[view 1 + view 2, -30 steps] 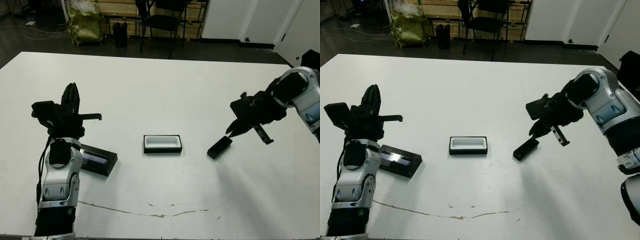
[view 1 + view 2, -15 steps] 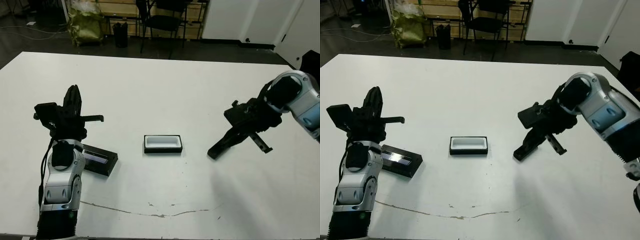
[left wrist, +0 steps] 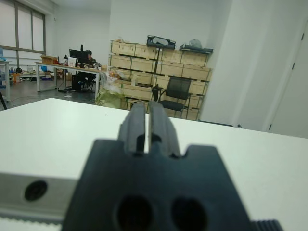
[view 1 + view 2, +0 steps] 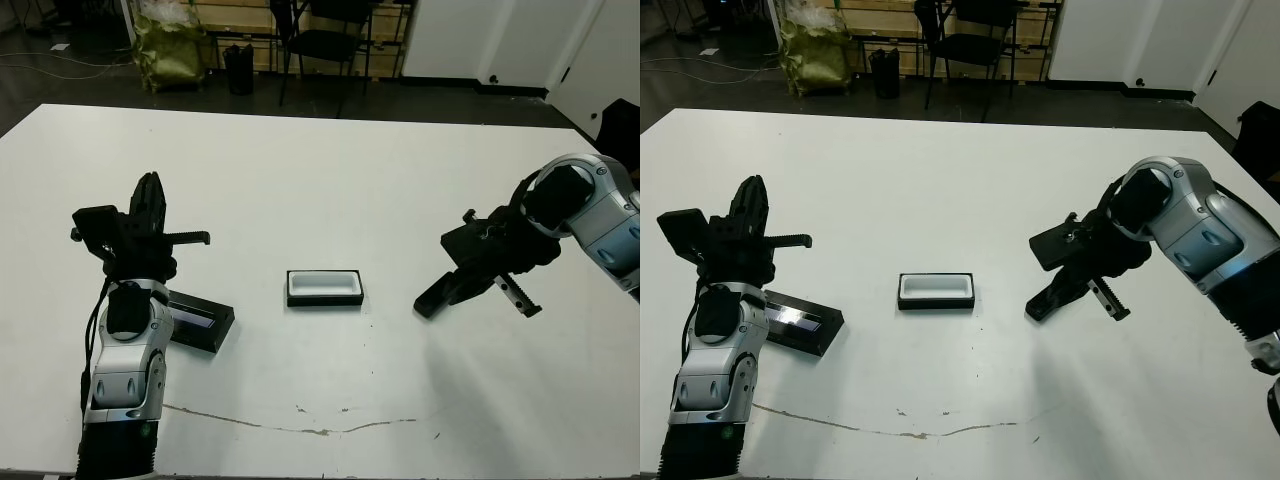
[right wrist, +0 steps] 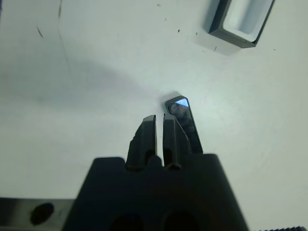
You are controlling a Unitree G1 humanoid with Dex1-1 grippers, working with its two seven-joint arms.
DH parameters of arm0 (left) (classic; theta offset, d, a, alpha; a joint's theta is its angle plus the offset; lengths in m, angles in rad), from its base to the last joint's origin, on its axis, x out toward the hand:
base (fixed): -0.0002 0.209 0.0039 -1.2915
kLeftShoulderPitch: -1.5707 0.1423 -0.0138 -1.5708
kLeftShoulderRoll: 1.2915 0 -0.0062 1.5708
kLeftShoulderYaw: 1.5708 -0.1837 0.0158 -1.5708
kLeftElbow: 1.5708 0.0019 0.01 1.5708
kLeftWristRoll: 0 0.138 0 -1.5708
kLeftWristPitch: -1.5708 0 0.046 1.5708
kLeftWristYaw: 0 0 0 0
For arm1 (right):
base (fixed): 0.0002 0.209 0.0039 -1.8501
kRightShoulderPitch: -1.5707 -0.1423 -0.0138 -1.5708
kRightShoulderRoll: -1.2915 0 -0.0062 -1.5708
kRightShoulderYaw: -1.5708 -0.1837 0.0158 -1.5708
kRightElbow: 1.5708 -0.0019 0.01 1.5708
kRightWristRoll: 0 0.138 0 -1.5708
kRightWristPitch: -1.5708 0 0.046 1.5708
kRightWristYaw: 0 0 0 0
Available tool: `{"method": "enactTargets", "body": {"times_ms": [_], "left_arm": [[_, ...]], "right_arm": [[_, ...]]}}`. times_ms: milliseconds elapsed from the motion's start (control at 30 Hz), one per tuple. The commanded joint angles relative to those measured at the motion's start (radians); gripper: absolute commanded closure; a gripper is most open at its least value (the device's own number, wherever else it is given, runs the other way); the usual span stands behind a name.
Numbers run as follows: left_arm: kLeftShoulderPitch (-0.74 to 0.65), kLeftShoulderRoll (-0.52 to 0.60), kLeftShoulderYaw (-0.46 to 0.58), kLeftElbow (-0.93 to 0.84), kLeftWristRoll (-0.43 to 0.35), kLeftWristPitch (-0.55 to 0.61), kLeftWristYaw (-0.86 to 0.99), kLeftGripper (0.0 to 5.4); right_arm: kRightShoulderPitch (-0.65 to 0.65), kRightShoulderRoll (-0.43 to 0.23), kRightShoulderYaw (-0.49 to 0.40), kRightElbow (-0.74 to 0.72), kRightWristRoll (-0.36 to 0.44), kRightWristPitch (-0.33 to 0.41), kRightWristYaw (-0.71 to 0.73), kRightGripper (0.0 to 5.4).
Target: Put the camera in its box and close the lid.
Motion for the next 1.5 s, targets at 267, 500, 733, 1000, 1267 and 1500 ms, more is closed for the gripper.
{"method": "enactTargets", "body": {"times_ms": [267,500,733,1000,1267,1500], "left_arm": [[0.01,0.004,0.0,0.003,0.01,0.01,0.002,5.39],[0.011,0.0,0.001,0.002,0.008,0.015,0.003,5.39],[0.011,-0.001,0.0,-0.008,0.01,0.03,0.009,5.39],[0.01,-0.002,-0.001,-0.001,0.011,0.017,0.006,5.39],[0.009,-0.002,-0.001,-0.001,0.006,0.019,0.004,5.39],[0.012,-0.003,-0.004,-0.009,0.016,0.025,0.015,5.39]], "right_arm": [[0.066,0.086,-0.056,0.228,-0.074,-0.183,-0.055,5.4],[0.063,0.152,-0.055,0.38,-0.135,-0.214,-0.074,5.4],[0.053,0.208,-0.087,0.479,-0.144,-0.189,-0.072,5.4],[0.053,0.225,-0.119,0.464,-0.138,-0.192,-0.053,5.4],[0.051,0.253,-0.139,0.489,-0.117,-0.222,-0.039,5.4],[0.037,0.284,-0.134,0.564,-0.153,-0.26,-0.072,5.4]]}}
